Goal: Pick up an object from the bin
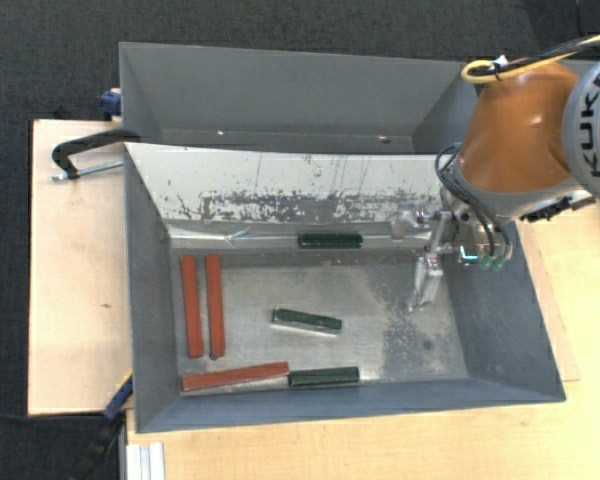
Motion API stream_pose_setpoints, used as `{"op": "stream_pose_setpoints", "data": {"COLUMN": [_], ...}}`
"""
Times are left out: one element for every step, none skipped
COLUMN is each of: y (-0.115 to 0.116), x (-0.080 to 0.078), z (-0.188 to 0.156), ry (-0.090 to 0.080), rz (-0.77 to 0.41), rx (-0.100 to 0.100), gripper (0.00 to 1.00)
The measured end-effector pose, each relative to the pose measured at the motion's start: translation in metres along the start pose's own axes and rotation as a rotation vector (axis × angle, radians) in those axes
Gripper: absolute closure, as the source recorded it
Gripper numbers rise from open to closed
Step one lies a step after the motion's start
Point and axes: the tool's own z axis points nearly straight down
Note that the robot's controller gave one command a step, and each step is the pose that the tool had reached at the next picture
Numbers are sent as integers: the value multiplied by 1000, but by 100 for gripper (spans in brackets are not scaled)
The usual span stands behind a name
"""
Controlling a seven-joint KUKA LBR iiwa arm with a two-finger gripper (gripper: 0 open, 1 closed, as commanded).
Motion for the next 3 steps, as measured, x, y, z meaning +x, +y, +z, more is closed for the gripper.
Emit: {"op": "stream_pose_setpoints", "data": {"y": [0,38,68], "x": [-2,18,-10], "z": [-5,25,74], "ry": [-9,-11,-16], "rz": [-1,88,88], "rx": [1,1,-1], "gripper": [0,0,0]}}
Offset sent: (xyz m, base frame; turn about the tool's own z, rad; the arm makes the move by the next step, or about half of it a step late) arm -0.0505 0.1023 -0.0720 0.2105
